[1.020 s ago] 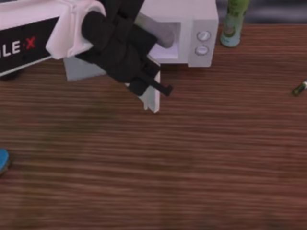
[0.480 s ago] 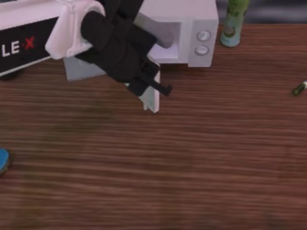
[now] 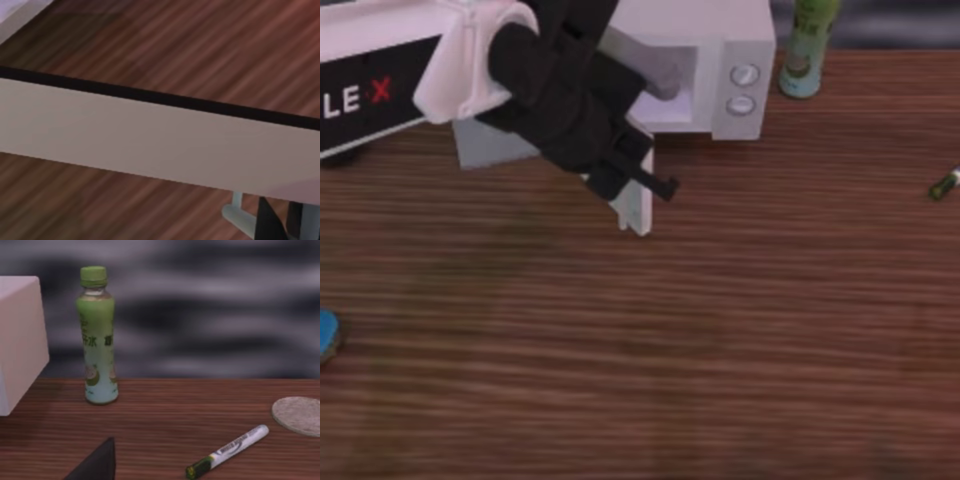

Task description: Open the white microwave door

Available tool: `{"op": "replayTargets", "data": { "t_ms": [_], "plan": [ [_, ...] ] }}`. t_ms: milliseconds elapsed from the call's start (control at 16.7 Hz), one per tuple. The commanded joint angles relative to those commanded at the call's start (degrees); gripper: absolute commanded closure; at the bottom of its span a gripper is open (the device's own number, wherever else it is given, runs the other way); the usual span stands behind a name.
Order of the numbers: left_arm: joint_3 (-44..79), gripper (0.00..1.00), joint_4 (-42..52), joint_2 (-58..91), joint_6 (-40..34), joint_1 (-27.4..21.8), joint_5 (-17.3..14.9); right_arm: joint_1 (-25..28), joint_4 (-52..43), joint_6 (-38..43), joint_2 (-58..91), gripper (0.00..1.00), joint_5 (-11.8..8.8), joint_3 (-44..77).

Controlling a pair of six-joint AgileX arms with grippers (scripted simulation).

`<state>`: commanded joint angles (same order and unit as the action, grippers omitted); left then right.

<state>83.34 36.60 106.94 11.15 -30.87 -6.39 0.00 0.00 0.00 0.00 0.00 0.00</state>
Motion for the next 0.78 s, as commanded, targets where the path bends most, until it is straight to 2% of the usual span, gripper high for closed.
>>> {"op": "replayTargets", "data": {
  "t_ms": [360,780],
  "plan": [
    [-0.40,1.00,0.04,-0.18,0.68,0.07,-0.78,0.00,0.00,0.00,0.00,0.00,0.00,0.00],
    [-3.36,1.00,0.90,-2.77,9.41,3.47,-5.17,0.00,0.00,0.00,0.00,0.00,0.00,0.00]
  ]
}}
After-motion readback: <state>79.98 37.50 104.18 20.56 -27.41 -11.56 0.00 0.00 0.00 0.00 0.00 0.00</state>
